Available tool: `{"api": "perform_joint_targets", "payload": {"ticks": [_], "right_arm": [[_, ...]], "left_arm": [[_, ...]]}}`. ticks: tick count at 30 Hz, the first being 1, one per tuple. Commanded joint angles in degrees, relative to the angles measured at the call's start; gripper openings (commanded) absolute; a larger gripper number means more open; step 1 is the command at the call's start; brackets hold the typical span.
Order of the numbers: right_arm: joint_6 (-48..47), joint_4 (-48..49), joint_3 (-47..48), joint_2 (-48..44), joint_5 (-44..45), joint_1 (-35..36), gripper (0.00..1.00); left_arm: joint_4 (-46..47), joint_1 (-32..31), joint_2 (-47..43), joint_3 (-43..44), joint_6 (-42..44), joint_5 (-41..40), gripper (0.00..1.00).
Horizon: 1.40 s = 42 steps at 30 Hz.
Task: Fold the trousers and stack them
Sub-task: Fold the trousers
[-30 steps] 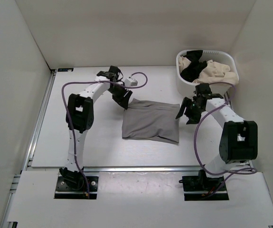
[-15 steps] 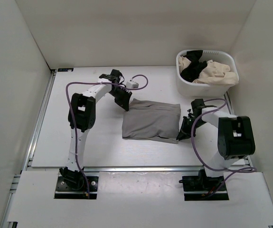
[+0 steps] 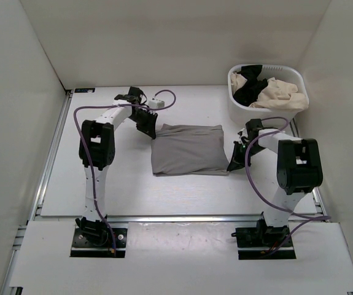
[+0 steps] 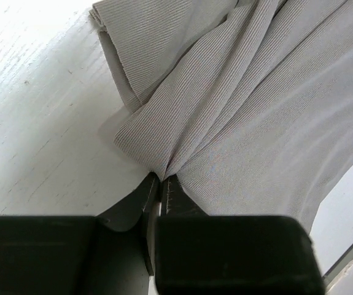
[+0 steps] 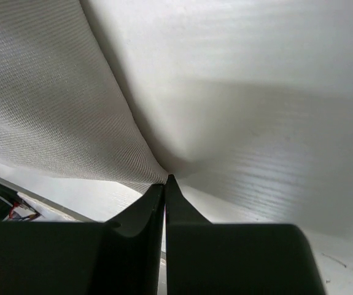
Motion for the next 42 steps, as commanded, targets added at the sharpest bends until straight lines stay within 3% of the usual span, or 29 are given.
{"api": "perform_joint_targets", "payload": {"ticks": [1, 2, 3, 6, 7, 10, 11, 13, 15, 22, 27, 32, 37, 42], "right_arm": [[-2.8, -1.5, 2.6, 1.2, -2.7, -0.4, 0.0], [-2.8, -1.5, 2.6, 1.2, -2.7, -0.4, 0.0], [-3.4, -2.1, 2.6, 1.2, -2.7, -0.4, 0.0], [-3.9, -4.5, 3.3, 0.6, 1.3, -0.4, 0.23], [-3.9, -6.0, 4.0, -0.2, 1.9, -0.9, 0.5], [-3.9, -8.9, 5.5, -4.2, 5.0, -0.9, 0.73], [-3.9, -10.0, 6.2, -5.3, 6.3, -0.9, 0.86], [-3.3, -12.9, 9.0, -8.2, 8.8, -2.0, 0.99], [-3.3, -17.5, 11.2, -10.3, 11.6, -2.9, 0.99], [-0.2, -28.6, 23.6, -18.9, 17.5, -14.2, 0.99], [0.4, -34.3, 32.1, -19.5, 23.7, -21.6, 0.99], [0.9, -34.8, 37.5, -19.5, 29.5, -21.6, 0.99], [1.4, -34.8, 38.7, -19.5, 29.5, -21.6, 0.99], [0.9, -34.8, 39.3, -20.0, 29.5, -21.6, 0.99]], "left_arm": [[1.4, 0.1, -4.4, 1.6, -0.4, -0.9, 0.14], [1.4, 0.1, -4.4, 1.6, -0.4, -0.9, 0.16], [1.4, 0.1, -3.8, 2.3, -0.4, -0.9, 0.26], [1.4, 0.1, -3.8, 2.8, -1.0, -2.8, 0.49], [1.4, 0.1, -4.3, 2.8, -1.0, -3.3, 0.53], [1.4, 1.7, -7.1, 2.8, -2.1, -3.8, 0.59], [1.4, 2.2, -8.0, 2.3, -2.1, -4.7, 0.68], [1.4, 2.9, -10.2, 2.3, -2.1, -7.6, 0.79], [0.8, 3.6, -13.7, 2.3, -2.1, -10.1, 1.0], [-0.6, 10.0, -24.8, -2.3, -3.3, -24.7, 1.0], [-0.6, 22.6, -33.1, -11.1, -7.4, -28.6, 1.0], [-0.1, 35.3, -39.5, -19.4, -9.2, -28.0, 1.0], [-1.3, 38.3, -44.1, -27.6, -9.2, -25.9, 1.0], [-1.9, 39.7, -44.8, -28.1, -9.2, -23.3, 1.0]]}}
